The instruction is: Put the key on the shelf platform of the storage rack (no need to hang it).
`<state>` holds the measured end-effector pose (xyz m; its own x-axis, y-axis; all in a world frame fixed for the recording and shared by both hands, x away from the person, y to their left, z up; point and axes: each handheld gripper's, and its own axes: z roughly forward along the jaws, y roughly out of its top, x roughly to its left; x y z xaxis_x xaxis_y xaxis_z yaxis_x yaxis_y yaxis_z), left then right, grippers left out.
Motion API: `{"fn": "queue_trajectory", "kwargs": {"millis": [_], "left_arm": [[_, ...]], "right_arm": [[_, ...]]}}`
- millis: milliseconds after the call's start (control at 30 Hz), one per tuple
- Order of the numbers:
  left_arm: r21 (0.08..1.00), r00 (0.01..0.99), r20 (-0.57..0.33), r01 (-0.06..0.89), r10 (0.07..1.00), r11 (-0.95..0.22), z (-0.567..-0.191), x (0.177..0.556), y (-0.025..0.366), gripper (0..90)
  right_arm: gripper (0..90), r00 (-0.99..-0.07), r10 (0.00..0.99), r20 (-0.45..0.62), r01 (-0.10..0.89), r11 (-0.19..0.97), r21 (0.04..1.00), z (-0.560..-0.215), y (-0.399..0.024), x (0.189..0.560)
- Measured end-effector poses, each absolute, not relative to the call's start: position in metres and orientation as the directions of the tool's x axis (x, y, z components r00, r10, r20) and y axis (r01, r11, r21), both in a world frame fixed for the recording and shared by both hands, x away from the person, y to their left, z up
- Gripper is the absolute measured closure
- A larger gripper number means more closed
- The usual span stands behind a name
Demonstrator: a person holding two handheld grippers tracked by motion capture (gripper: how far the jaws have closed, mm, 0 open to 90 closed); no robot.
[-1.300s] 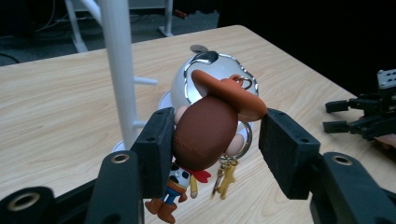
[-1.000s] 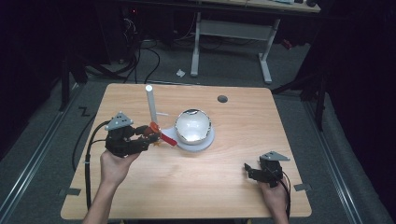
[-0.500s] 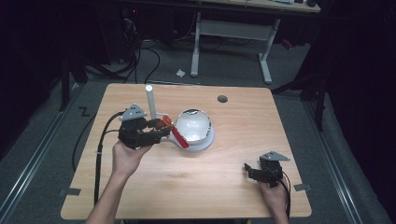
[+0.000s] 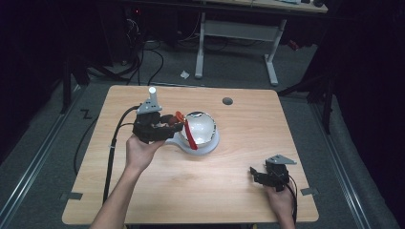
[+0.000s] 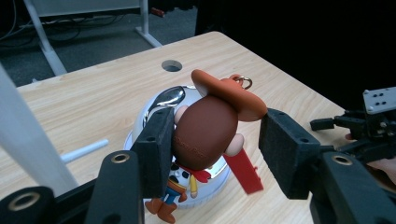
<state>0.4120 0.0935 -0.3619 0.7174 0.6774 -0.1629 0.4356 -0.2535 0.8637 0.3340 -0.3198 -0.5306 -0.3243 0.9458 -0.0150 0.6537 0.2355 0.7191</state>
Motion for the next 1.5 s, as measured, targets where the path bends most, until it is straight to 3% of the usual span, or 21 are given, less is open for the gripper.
{"fn": "queue_trajectory", "kwargs": {"millis": [767,1500], "left_arm": [[0.859,0.668,-0.171,0.461,0.725,-0.223,-0.376,0.446,0.077,46.9],[0.855,0.676,-0.181,0.467,0.714,-0.226,-0.393,0.462,0.048,46.8]], "right_arm": [[26.7,-0.324,0.946,-0.015,0.653,0.236,0.719,-0.531,-0.32,0.334],[26.8,-0.324,0.946,-0.016,0.654,0.236,0.719,-0.531,-0.32,0.334]]}}
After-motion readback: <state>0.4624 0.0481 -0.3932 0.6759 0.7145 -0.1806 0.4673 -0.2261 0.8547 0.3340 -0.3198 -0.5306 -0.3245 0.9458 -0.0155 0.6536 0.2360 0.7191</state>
